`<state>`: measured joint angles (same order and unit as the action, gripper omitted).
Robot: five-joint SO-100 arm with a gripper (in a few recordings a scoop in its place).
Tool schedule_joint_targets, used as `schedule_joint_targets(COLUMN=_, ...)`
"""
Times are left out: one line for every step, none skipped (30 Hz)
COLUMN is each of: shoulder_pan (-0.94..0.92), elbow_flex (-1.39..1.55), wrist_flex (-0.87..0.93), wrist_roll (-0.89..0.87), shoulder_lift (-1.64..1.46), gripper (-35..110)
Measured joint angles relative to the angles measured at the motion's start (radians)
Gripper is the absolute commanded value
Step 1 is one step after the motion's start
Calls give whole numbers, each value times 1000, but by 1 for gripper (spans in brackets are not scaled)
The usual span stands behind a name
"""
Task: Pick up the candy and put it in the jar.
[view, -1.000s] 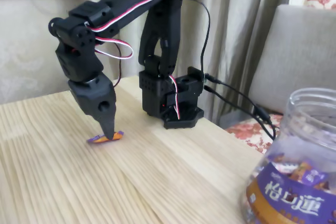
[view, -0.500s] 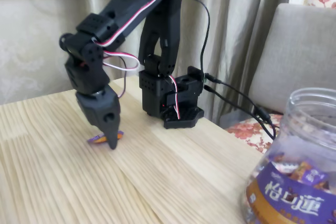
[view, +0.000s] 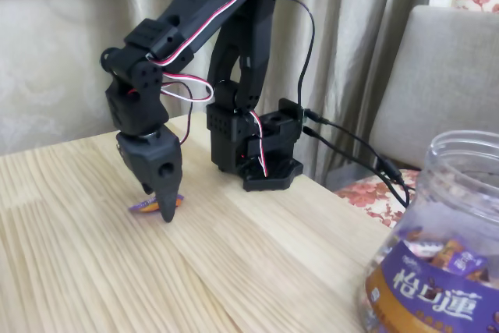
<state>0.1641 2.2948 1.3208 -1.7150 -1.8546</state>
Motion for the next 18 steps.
schedule_joint_targets(shoulder_pan=0, elbow_flex=5, wrist_flex=-2, wrist_roll=3, shoulder_lift=-9, gripper=41)
schedule_joint_targets(shoulder_pan=-2, elbow_flex=5, wrist_flex=0, wrist_roll=3, shoulder_lift=-14, gripper=36)
schedule_joint_targets(shoulder_pan=-6, elbow_flex=6, wrist_flex=6, wrist_roll=11, shoulder_lift=-20, gripper=31)
schedule_joint_targets(shoulder_pan=-15, elbow_flex=6, wrist_flex=18, wrist_roll=21, shoulder_lift=-21, gripper=25)
schedule_joint_targets(shoulder_pan=-28, elbow_flex=6, wrist_flex=26, wrist_roll=32, shoulder_lift=-23, gripper=20)
schedule_joint_targets(shoulder_pan=-38, elbow_flex=6, wrist_flex=35, wrist_roll=46, shoulder_lift=-23, gripper=15)
schedule_joint_targets(shoulder_pan=-52, elbow_flex=8, wrist_flex=43, wrist_roll=55, shoulder_lift=-26, gripper=9)
schedule_joint_targets(shoulder_pan=-63, elbow_flex=8, wrist_flex=48, wrist_roll=63, shoulder_lift=-28, gripper=2)
schedule_joint_targets(shoulder_pan=-71, elbow_flex=6, wrist_flex=51, wrist_roll=72, shoulder_lift=-29, gripper=0)
schedule_joint_targets(shoulder_pan=-74, elbow_flex=8, wrist_flex=60, wrist_roll=81, shoulder_lift=-31, gripper=0)
schedule_joint_targets(shoulder_pan=-78, elbow_flex=9, wrist_flex=64, wrist_roll=92, shoulder_lift=-34, gripper=0)
schedule_joint_targets(shoulder_pan=-86, elbow_flex=11, wrist_flex=66, wrist_roll=98, shoulder_lift=-38, gripper=0)
schedule_joint_targets(shoulder_pan=-94, elbow_flex=12, wrist_flex=69, wrist_roll=101, shoulder_lift=-40, gripper=0)
schedule_joint_targets(shoulder_pan=-94, elbow_flex=12, wrist_flex=57, wrist_roll=106, shoulder_lift=-40, gripper=0)
schedule_joint_targets(shoulder_pan=-91, elbow_flex=12, wrist_flex=58, wrist_roll=109, shoulder_lift=-40, gripper=0)
schedule_joint_targets(shoulder_pan=-89, elbow_flex=12, wrist_flex=57, wrist_roll=109, shoulder_lift=-40, gripper=0)
schedule_joint_targets(shoulder_pan=-87, elbow_flex=14, wrist_flex=57, wrist_roll=109, shoulder_lift=-40, gripper=0)
schedule_joint_targets(shoulder_pan=-87, elbow_flex=14, wrist_flex=61, wrist_roll=109, shoulder_lift=-40, gripper=0)
